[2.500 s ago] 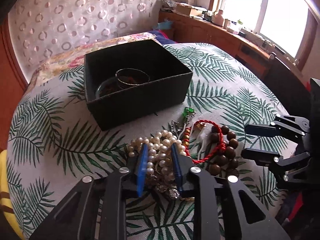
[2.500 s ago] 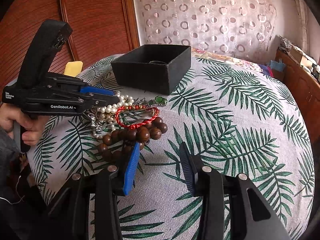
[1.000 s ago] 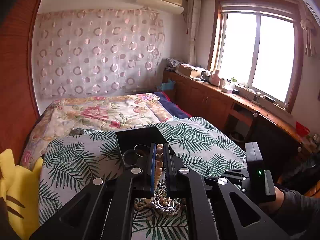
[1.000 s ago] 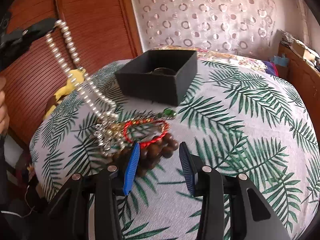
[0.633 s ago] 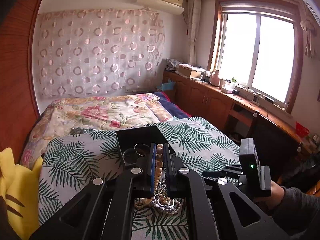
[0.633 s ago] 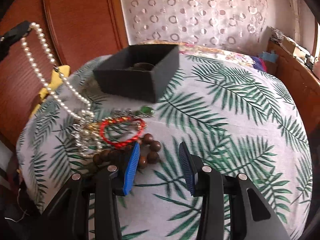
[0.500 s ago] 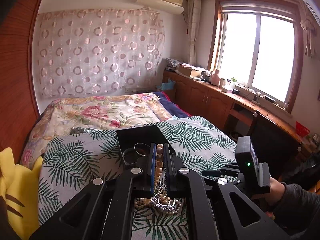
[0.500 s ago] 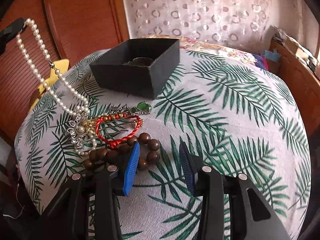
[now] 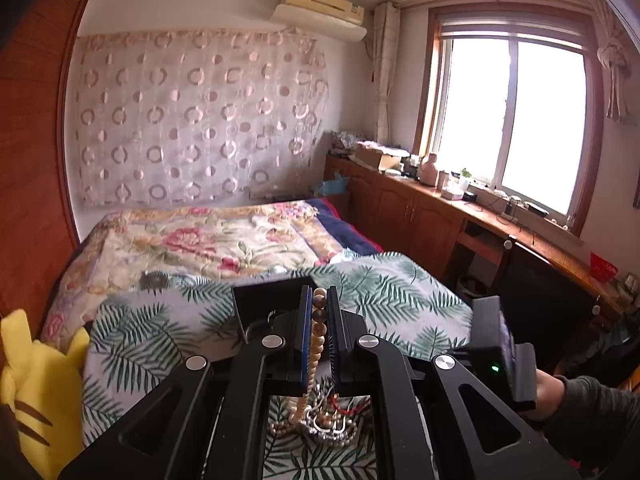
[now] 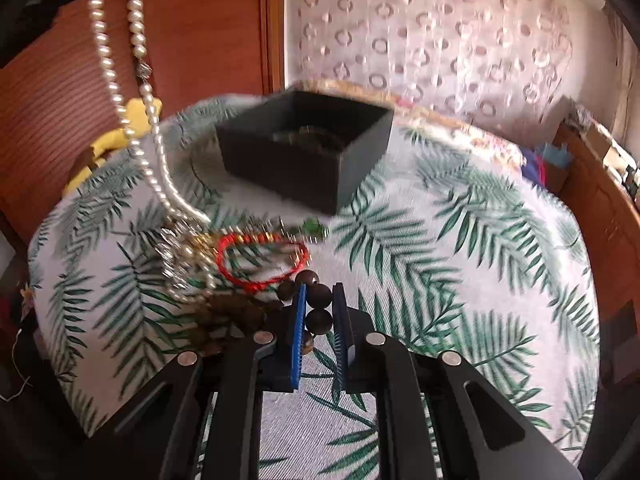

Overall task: Organize jewelry
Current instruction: 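Carry the pearls toward the box with the left tool while the right tool grasps the wooden bead bracelet, then lower pearls and wooden beads into the black box while opening both tools, then move the left tool over the silver chains left in the pile, then grasp a silver chain with the left tool and lift it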

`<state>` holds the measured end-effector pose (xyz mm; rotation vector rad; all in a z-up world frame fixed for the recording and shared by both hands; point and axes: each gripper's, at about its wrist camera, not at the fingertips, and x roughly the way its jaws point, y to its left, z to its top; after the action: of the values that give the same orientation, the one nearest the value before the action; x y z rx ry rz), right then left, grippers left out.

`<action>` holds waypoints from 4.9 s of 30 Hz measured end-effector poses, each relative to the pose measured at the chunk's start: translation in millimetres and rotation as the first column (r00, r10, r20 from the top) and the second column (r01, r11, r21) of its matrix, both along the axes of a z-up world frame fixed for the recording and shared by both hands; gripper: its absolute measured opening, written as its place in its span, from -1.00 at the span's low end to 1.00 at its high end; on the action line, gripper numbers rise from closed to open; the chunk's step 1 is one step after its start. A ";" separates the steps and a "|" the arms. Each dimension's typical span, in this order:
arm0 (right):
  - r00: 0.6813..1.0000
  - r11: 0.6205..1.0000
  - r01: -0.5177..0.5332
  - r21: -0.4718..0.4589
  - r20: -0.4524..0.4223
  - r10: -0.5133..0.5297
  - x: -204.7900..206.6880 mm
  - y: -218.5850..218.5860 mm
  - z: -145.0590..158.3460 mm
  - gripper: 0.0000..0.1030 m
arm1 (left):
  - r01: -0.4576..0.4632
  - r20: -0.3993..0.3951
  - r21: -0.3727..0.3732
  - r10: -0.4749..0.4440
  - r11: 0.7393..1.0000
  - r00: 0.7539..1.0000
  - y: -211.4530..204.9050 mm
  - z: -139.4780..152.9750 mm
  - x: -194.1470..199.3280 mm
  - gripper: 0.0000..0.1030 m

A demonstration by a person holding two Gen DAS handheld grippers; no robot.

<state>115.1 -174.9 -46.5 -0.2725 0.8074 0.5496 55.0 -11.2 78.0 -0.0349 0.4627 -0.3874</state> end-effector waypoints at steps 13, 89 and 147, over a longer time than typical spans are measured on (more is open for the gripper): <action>0.984 0.999 -0.054 -0.007 0.172 0.054 -14.6 1.3 68.0 -0.72 | 0.006 0.062 0.025 -0.007 1.000 0.998 -15.7 36.7 24.4 -0.88; 0.997 0.992 -0.046 0.118 0.062 0.039 11.3 21.5 36.8 -0.33 | -0.082 -0.297 0.046 0.092 0.996 0.950 37.1 -132.9 62.4 -0.30; 1.000 0.994 0.002 0.114 -0.006 -0.001 -36.7 9.7 -13.2 -0.33 | -0.073 -0.225 0.163 0.109 0.984 0.968 8.2 -105.8 28.7 -0.87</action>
<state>78.4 -165.1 -59.7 -0.1654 0.7791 0.5930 83.7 -3.0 -27.8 0.0483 0.7202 -0.2565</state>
